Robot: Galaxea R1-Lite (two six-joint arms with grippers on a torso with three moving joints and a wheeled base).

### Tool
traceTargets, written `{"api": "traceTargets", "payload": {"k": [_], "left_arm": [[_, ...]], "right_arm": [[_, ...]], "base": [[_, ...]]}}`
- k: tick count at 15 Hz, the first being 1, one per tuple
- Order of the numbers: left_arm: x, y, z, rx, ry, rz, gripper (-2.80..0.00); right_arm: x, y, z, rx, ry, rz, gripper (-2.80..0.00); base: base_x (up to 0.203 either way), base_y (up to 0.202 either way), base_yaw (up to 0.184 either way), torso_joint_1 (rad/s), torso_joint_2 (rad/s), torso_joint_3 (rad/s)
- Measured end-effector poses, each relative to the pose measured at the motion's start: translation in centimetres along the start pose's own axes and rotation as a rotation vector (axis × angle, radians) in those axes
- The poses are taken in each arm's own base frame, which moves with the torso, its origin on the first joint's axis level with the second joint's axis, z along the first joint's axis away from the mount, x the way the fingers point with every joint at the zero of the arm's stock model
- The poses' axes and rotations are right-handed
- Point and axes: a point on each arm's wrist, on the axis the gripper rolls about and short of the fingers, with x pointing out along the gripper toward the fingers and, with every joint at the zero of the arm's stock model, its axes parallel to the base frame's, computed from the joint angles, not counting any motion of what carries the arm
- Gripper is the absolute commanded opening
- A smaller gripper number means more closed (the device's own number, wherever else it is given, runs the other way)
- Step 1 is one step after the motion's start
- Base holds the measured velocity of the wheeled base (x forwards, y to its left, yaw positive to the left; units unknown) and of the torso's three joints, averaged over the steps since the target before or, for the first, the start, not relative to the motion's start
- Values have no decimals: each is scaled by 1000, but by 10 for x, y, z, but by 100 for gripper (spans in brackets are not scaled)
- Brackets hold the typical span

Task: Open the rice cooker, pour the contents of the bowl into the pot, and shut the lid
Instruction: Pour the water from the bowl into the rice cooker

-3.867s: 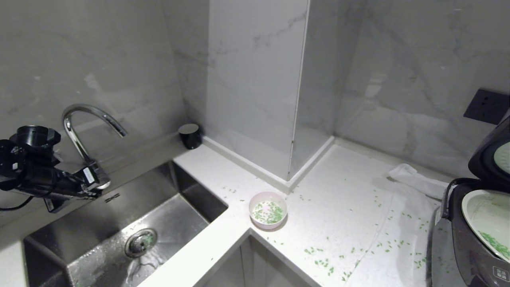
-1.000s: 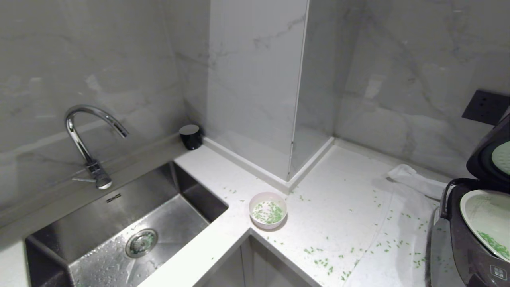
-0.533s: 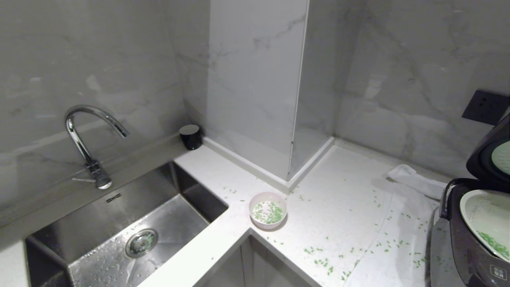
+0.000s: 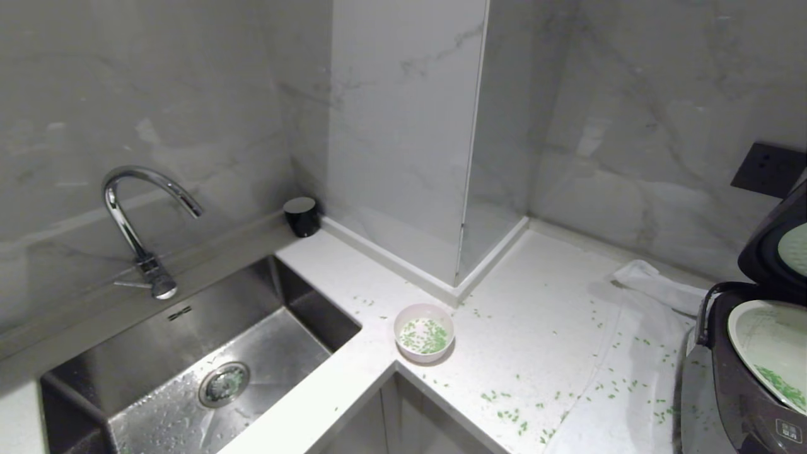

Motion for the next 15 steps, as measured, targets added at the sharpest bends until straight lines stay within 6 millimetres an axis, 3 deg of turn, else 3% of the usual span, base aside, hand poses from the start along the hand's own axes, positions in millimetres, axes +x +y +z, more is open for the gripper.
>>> {"api": "traceTargets", "payload": {"k": [15], "left_arm": [[0,0,0,-25,-2,4,-280]], "right_arm": [[0,0,0,0,0,-1,-280]], "base": [[-19,0,0,2,1,0]]}}
